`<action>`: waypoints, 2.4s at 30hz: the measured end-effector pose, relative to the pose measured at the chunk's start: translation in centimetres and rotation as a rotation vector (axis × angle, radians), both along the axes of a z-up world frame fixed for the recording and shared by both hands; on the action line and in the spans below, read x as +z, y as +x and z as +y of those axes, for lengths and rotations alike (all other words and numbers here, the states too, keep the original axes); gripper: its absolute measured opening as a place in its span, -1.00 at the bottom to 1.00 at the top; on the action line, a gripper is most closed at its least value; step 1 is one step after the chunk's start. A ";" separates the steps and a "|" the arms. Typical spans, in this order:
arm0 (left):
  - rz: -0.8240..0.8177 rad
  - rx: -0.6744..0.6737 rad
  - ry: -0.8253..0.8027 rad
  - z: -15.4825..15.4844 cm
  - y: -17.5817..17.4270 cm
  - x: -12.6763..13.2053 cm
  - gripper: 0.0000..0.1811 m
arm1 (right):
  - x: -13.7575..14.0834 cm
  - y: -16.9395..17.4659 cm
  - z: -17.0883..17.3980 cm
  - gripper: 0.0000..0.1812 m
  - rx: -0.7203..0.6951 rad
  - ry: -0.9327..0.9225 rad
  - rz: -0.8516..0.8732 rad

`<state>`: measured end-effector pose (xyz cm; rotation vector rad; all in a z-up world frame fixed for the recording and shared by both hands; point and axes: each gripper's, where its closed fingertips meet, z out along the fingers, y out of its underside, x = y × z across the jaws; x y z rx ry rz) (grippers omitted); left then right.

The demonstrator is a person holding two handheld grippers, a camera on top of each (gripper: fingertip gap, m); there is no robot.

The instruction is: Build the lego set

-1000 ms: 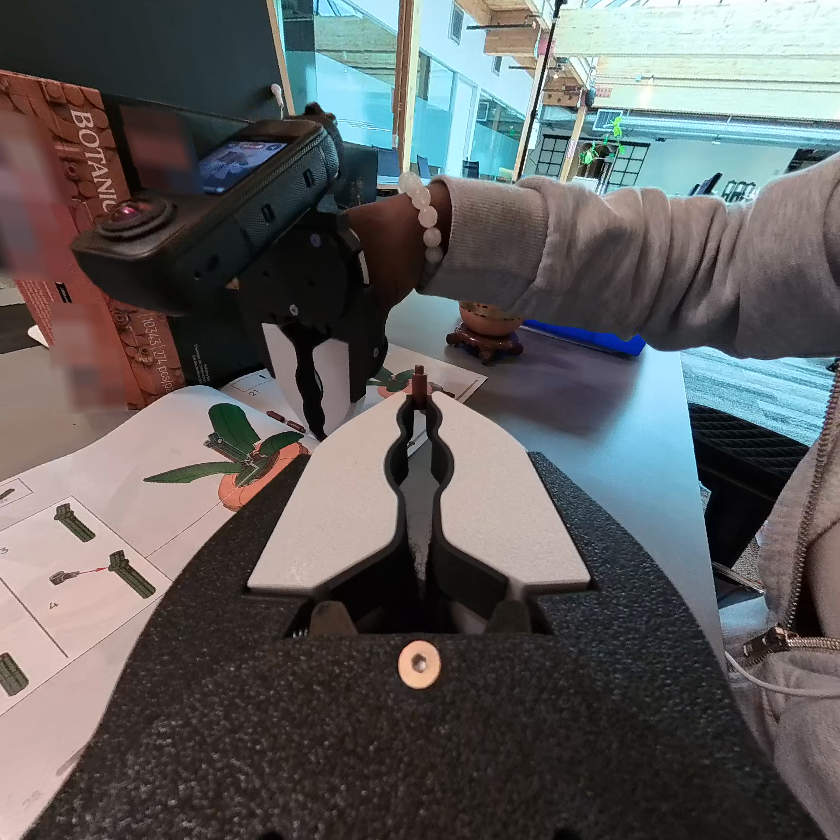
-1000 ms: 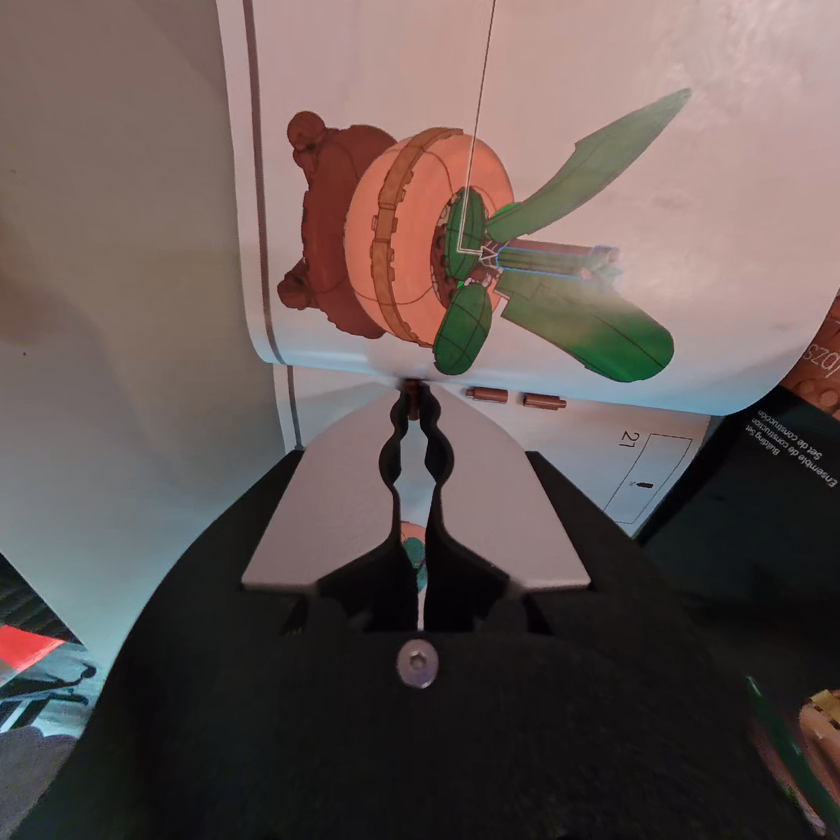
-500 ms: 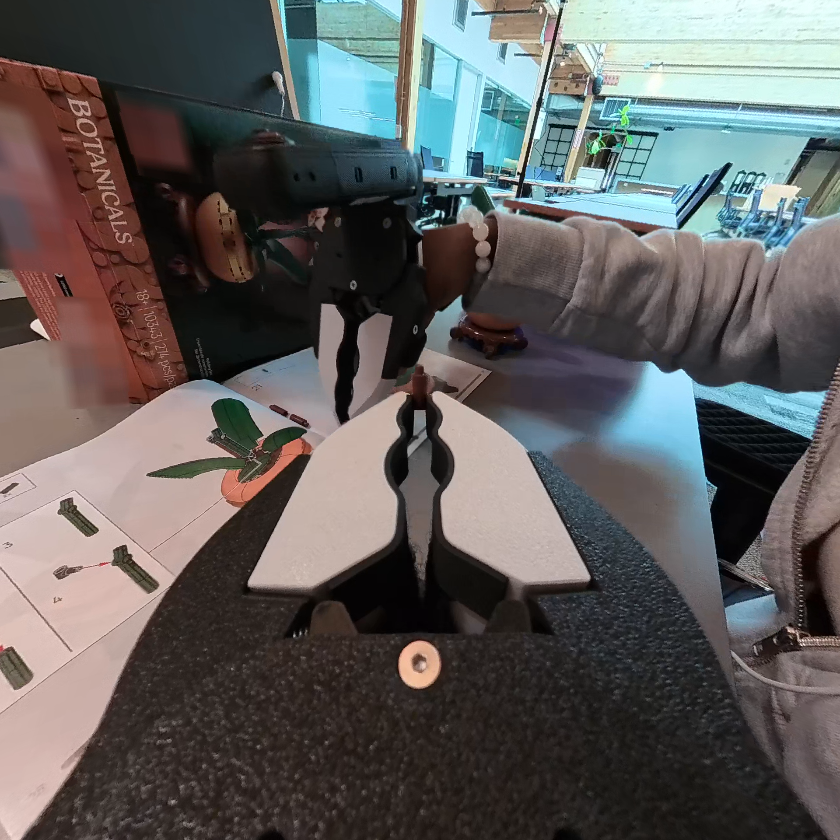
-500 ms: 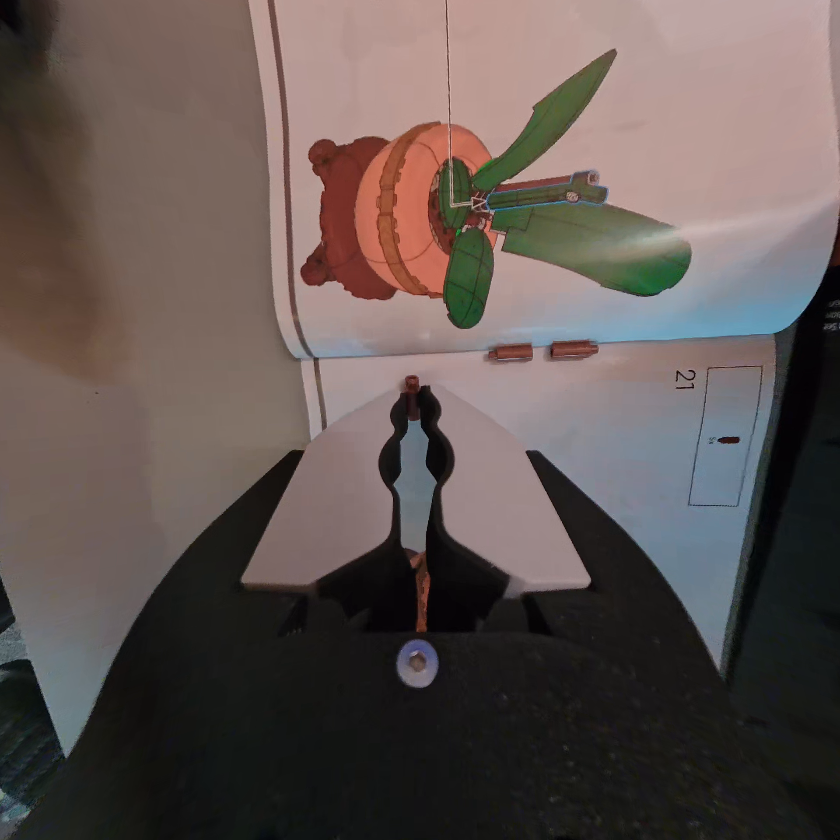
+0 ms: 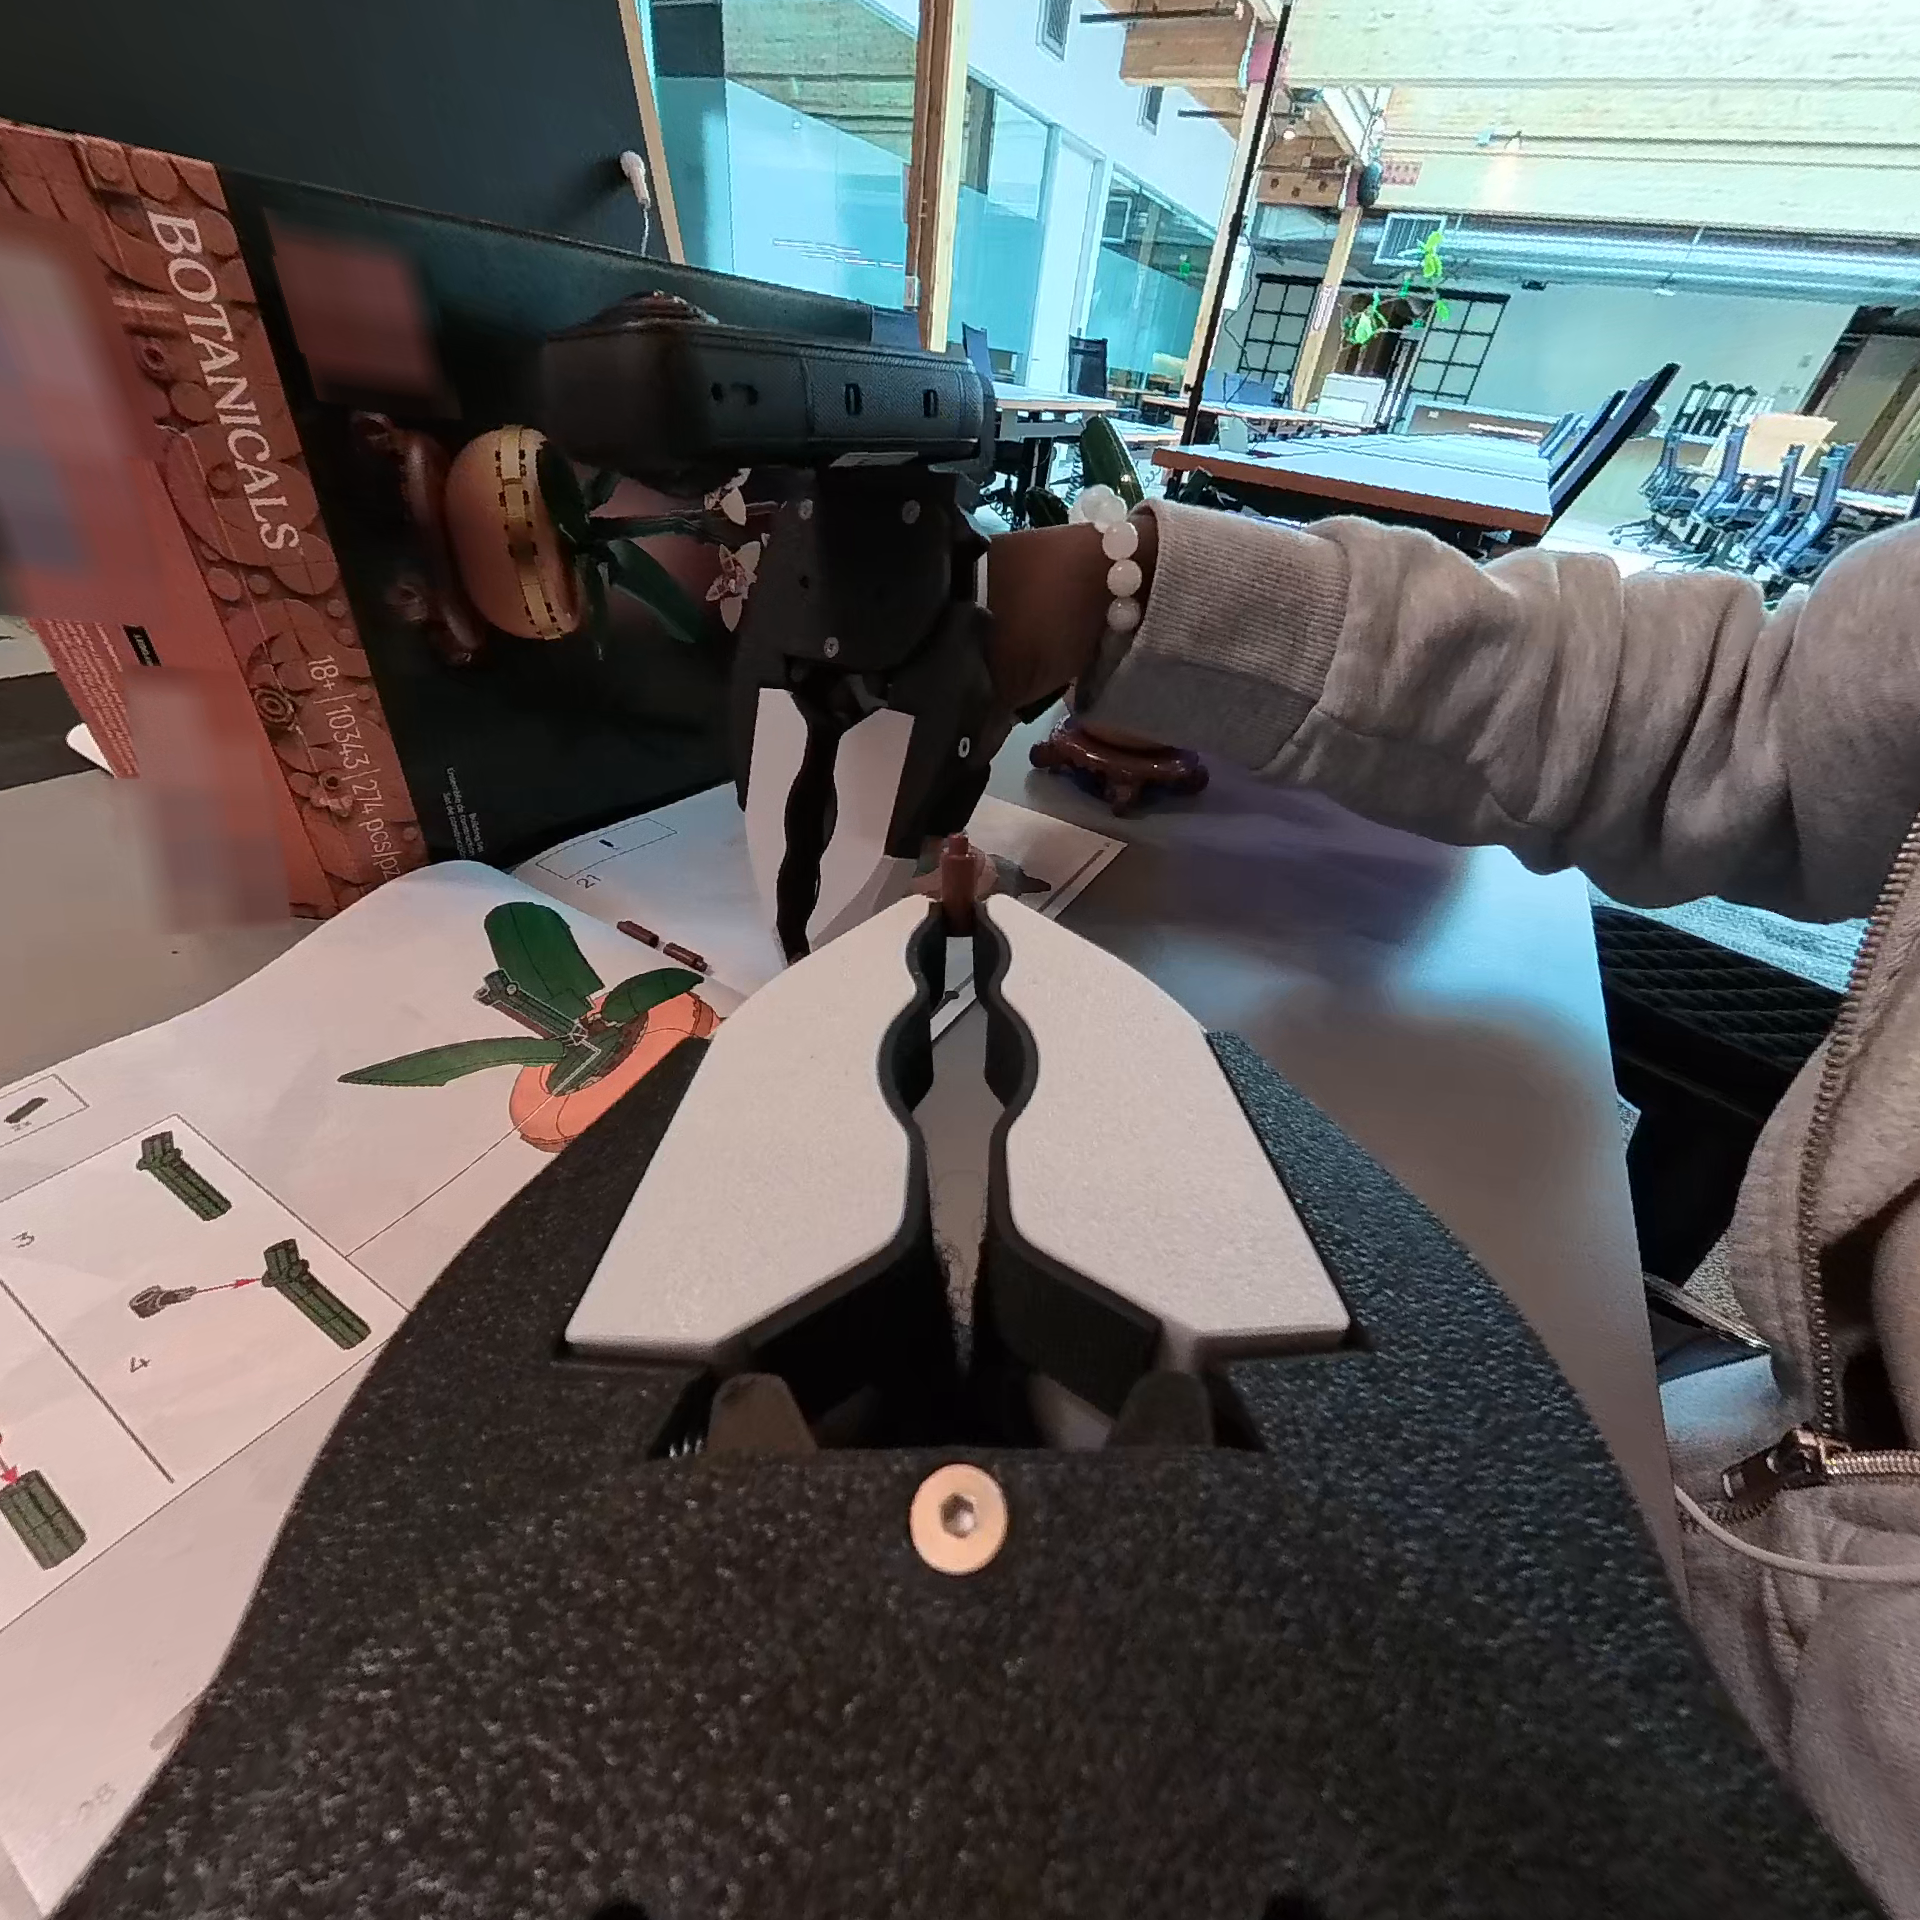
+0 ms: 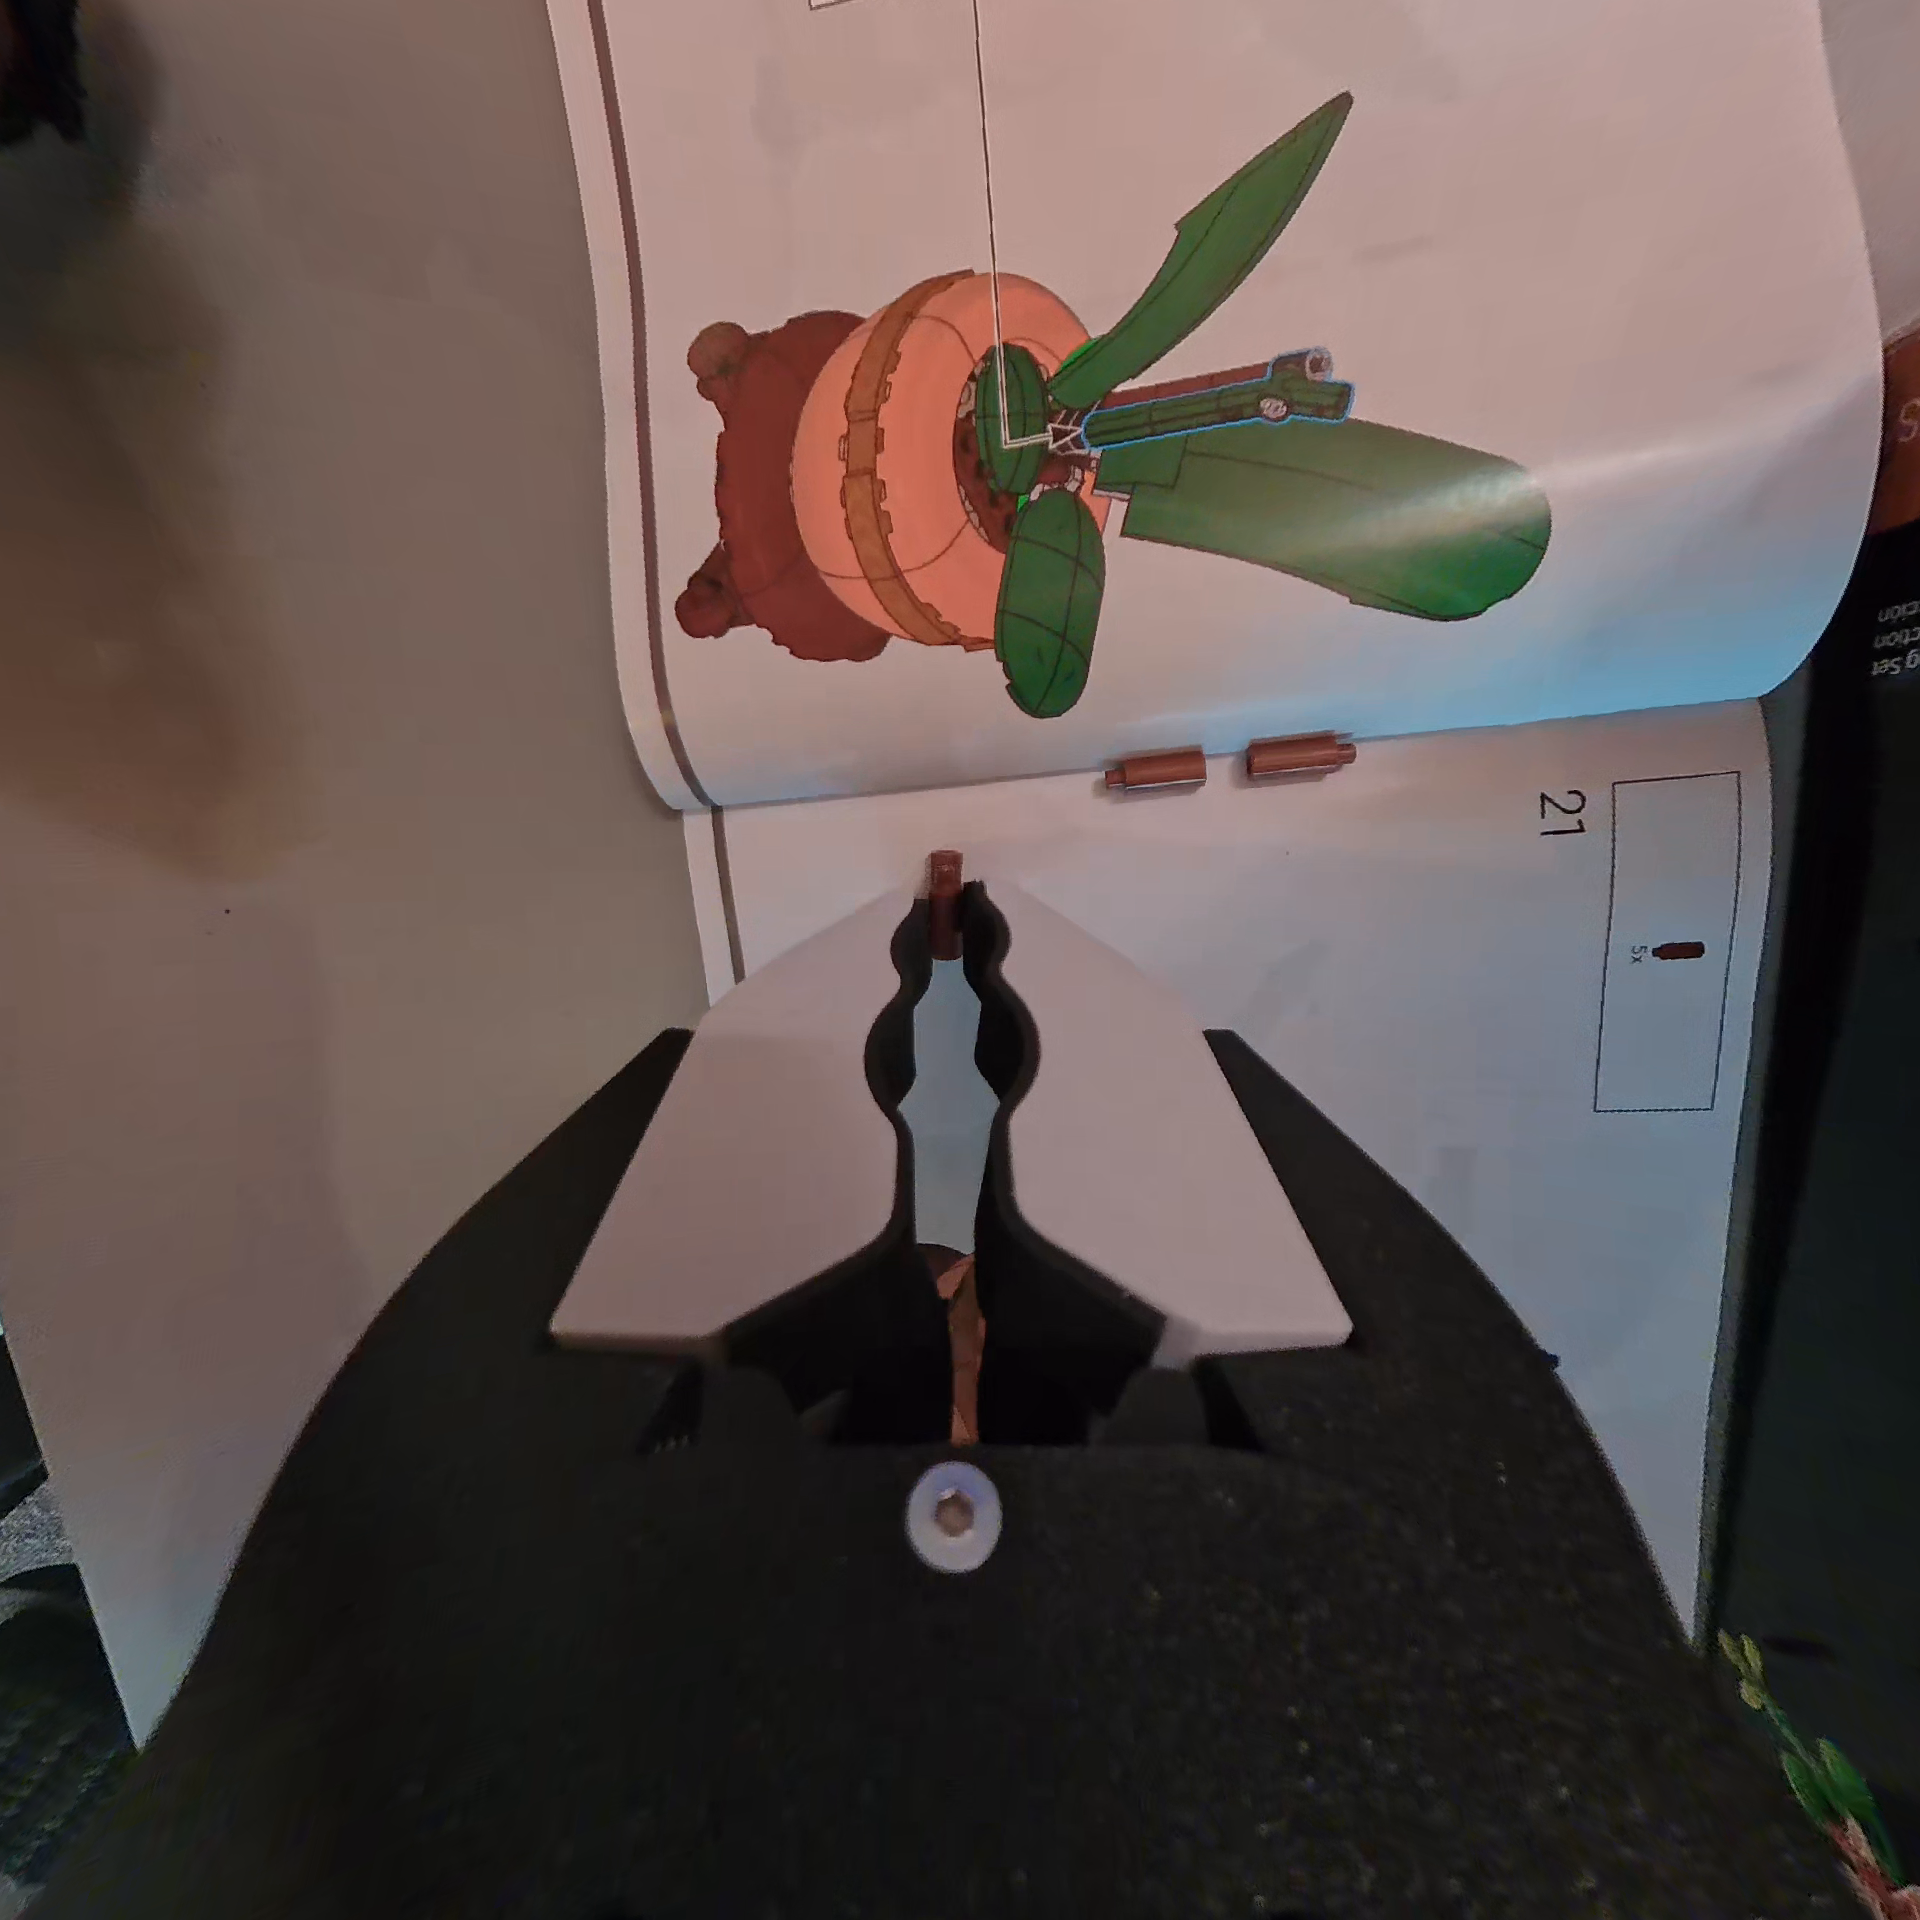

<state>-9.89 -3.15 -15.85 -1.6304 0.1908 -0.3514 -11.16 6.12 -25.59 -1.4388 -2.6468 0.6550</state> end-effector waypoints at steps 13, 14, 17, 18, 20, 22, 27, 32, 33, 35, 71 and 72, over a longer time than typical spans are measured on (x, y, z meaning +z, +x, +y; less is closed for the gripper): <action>-0.001 -0.002 -0.007 0.0 0.0 -0.1 -0.96 | 1.9 -0.3 0.1 -0.94 -0.058 -0.063 0.109; -0.001 -0.001 -0.009 0.0 0.0 -0.2 -0.96 | 2.2 -0.3 0.0 -0.95 -0.070 -0.086 0.127; -0.002 -0.004 -0.014 0.1 0.0 -0.2 -0.96 | 1.3 0.3 0.2 -0.94 -0.092 -0.090 0.122; 0.000 -0.005 -0.015 0.1 0.1 -0.3 -0.96 | 0.8 0.5 0.4 -0.94 -0.095 -0.078 0.110; 0.006 -0.004 -0.018 0.1 0.1 -0.4 -0.96 | 0.1 0.7 0.4 -0.94 -0.101 -0.078 0.099; 0.006 -0.001 -0.021 0.1 0.0 -0.4 -0.96 | 0.0 0.7 0.3 -0.94 -0.105 -0.081 0.104; 0.005 0.000 -0.023 0.2 0.0 -0.4 -0.96 | 0.3 0.7 0.5 -0.94 -0.105 -0.075 0.117; 0.003 -0.002 -0.023 0.2 0.0 -0.4 -0.96 | 0.1 0.8 0.7 -0.92 -0.103 -0.058 0.115; 0.004 -0.002 -0.023 0.2 0.0 -0.4 -0.96 | 0.2 0.7 0.7 -0.94 -0.103 -0.053 0.122; 0.004 -0.003 -0.024 0.2 0.0 -0.5 -0.96 | 0.2 0.7 0.8 -0.94 -0.104 -0.050 0.124; 0.029 -0.002 -0.054 0.4 0.2 -1.1 -0.96 | 0.7 1.8 -0.1 -0.95 -0.318 -0.123 0.494; 0.030 -0.002 -0.055 0.4 0.2 -1.1 -0.96 | 0.6 1.7 -0.2 -0.95 -0.313 -0.114 0.492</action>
